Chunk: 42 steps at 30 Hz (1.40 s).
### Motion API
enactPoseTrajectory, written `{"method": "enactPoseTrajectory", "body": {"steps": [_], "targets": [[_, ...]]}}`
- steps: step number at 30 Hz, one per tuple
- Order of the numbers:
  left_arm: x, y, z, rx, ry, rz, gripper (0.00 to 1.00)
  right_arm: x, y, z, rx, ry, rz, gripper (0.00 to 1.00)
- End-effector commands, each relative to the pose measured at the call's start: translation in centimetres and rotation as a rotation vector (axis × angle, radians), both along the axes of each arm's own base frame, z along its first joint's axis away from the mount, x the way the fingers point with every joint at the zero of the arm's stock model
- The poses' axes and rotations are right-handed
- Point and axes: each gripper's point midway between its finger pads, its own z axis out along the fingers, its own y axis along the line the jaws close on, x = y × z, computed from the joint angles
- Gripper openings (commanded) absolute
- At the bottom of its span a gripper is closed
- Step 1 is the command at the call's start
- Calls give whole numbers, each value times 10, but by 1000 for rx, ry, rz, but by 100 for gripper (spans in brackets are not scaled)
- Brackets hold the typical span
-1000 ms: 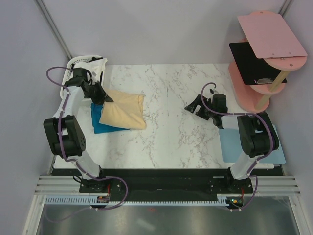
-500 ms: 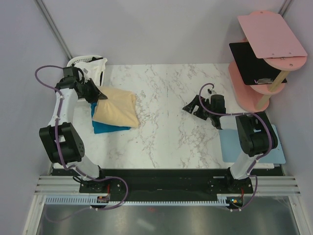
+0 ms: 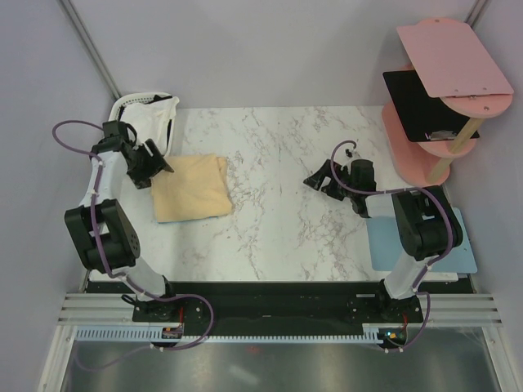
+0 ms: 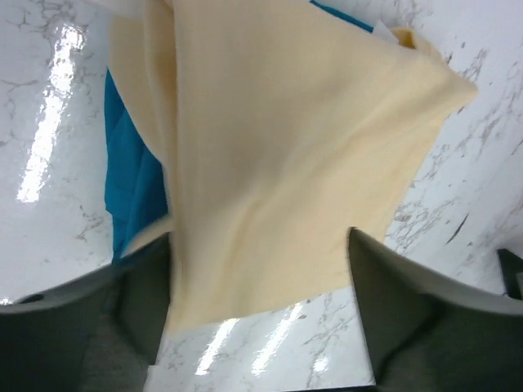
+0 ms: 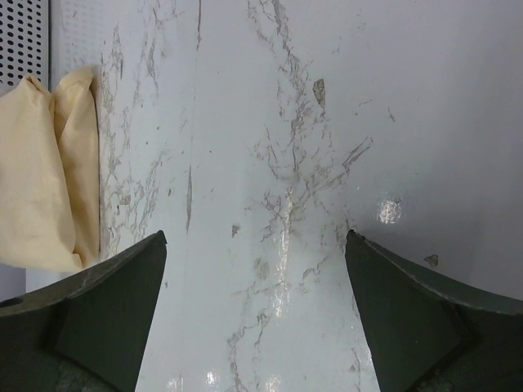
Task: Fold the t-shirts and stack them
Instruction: Neatly place the folded tshirt to the corner
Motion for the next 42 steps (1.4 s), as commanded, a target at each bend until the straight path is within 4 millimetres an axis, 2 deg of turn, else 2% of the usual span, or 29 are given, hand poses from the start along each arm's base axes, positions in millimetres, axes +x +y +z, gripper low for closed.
{"method": "enactPoseTrajectory", "body": {"steps": [1,2,3,4,5,6,8,10,11,13,14,15,17,18,19,22,26,32,36,38,39,42], "targets": [[7,21,28,110,-82,63,100,-30,6,-32,-9,114,31,98],[6,21,45,122,-134,67,100,-30,6,-32,-8,111,32,98],[5,17,52,115,-162,62,100,-33,6,-34,-9,117,32,98],[8,11,67,100,-232,43,100,-34,6,-35,-12,117,33,98],[6,1,91,93,-316,15,100,-34,6,-35,-11,114,33,98],[2,-7,96,73,-350,-9,100,-37,6,-38,-11,125,33,98],[3,-37,116,10,-437,-100,100,-38,7,-39,-10,124,35,98],[2,-54,117,-8,-443,-143,92,-38,9,-40,-10,125,38,98],[2,-70,112,-19,-430,-184,87,-38,10,-39,-9,125,41,98],[6,-80,91,-34,-373,-201,46,-35,10,-37,-10,119,40,98],[6,-93,82,-39,-348,-229,15,-35,11,-37,-11,122,40,98],[8,-97,58,-45,-280,-220,2,-33,11,-36,-11,116,39,98],[10,-99,33,-9,-212,-192,2,-33,11,-35,-15,117,39,98],[9,-108,18,-8,-168,-187,2,-31,11,-33,-13,113,39,98],[12,-105,0,11,-118,-162,2,-31,11,-33,-15,114,41,98],[18,-105,-24,0,-72,-110,2,-31,10,-32,-24,112,44,98],[31,-102,-34,50,-52,-108,2,-32,11,-33,-19,116,46,98],[34,-87,-62,150,61,-80,2,-34,12,-40,-12,132,48,98],[29,-85,-98,222,176,-80,2,-36,12,-42,-12,139,53,98],[24,-90,-105,255,217,-95,2,-37,12,-42,-18,140,58,98],[19,-89,-115,280,251,-98,2,-37,12,-42,-20,137,60,98],[8,-99,-124,300,300,-131,2,-38,11,-40,-27,137,61,98]]}}
